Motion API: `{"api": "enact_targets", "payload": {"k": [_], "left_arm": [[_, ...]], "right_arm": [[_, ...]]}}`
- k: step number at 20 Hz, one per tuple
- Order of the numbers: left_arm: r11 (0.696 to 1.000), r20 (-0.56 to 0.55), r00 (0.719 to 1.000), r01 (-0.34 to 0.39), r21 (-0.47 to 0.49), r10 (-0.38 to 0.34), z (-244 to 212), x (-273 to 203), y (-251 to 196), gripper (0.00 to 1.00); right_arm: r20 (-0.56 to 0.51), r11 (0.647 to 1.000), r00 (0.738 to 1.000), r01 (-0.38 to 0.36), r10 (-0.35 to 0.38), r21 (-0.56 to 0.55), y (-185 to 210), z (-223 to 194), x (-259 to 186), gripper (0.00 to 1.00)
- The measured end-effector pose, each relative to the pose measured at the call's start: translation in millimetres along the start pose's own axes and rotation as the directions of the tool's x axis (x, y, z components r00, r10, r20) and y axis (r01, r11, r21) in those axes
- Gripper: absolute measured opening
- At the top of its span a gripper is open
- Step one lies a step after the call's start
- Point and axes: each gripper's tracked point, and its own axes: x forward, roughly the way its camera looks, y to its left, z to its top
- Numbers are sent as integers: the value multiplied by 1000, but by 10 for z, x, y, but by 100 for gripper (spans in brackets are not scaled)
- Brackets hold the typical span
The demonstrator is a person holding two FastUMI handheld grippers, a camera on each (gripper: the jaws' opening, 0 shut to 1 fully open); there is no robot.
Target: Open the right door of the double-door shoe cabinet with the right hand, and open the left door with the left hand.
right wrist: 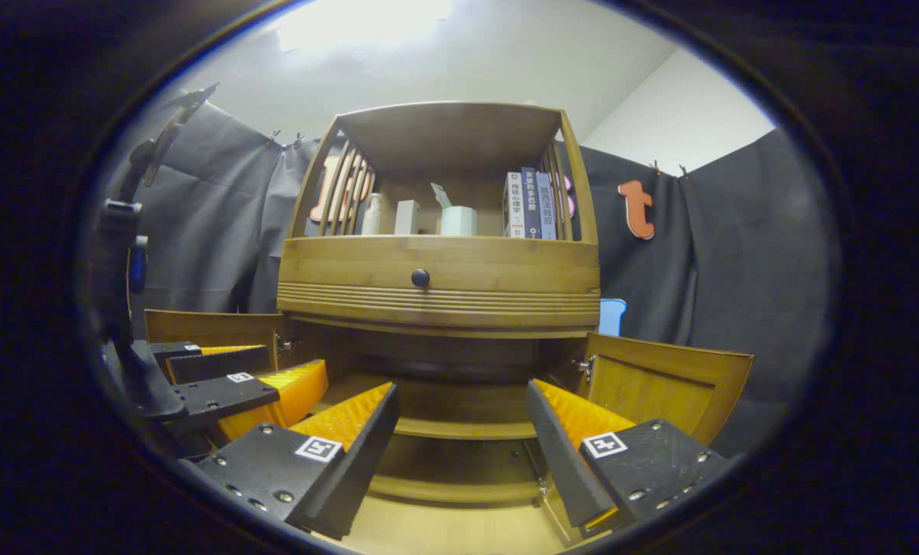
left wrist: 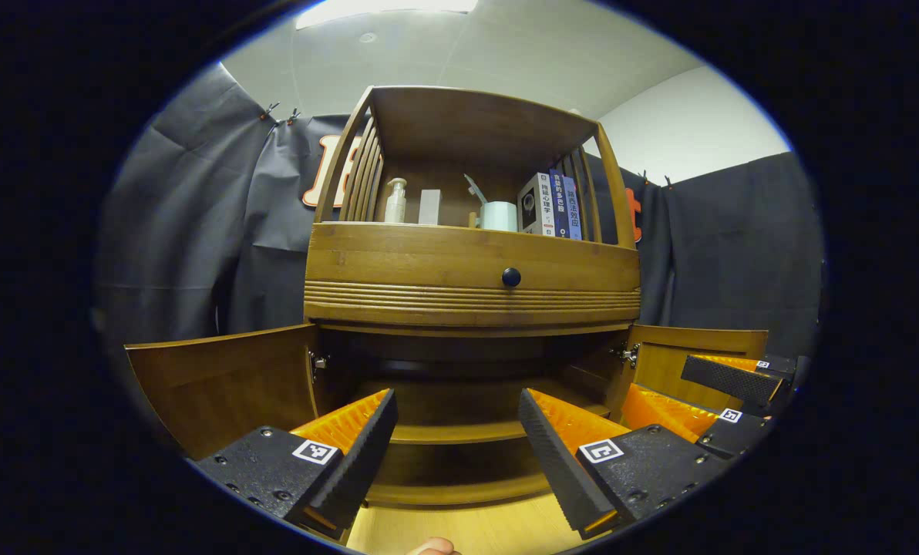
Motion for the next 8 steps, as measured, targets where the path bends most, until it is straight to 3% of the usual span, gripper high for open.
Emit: {"api": "enact_targets", "payload": {"k": [8], "left_arm": [[1000, -4, 1000, 17, 18, -17, -5, -115, 142, 98]], "right_arm": [[-11, 1000, 1000, 22, -22, 0, 123, -25, -108, 98]]}}
